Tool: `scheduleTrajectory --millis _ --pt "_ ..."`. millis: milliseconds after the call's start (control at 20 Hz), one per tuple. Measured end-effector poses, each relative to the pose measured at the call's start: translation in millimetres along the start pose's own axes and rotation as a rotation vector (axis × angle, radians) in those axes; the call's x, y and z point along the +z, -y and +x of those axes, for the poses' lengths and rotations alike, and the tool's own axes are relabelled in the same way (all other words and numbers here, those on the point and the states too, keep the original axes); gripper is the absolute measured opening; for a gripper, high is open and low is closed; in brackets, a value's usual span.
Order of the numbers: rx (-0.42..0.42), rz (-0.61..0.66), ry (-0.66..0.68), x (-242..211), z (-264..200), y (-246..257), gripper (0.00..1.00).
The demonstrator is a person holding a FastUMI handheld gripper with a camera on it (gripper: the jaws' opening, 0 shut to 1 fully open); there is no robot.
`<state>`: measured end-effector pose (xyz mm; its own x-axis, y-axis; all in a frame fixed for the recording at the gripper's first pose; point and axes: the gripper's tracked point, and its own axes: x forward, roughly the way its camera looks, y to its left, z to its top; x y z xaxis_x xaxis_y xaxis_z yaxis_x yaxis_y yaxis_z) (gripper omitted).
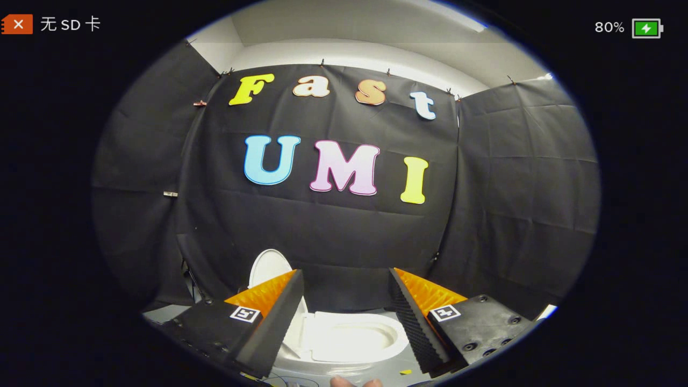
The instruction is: Open the toilet lid.
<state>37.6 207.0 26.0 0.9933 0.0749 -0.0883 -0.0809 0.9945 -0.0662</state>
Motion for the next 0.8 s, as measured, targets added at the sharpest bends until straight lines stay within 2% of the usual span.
scheduleTrajectory --millis 150,450,800 --pt "-0.009 0.032 0.019 8.4 -19.3 8.1 0.99" --pt "0.01 0.006 0.064 30.4 -52.4 6.6 0.99" --pt "0.015 0.004 0.079 34.2 -66.3 6.6 0.98"
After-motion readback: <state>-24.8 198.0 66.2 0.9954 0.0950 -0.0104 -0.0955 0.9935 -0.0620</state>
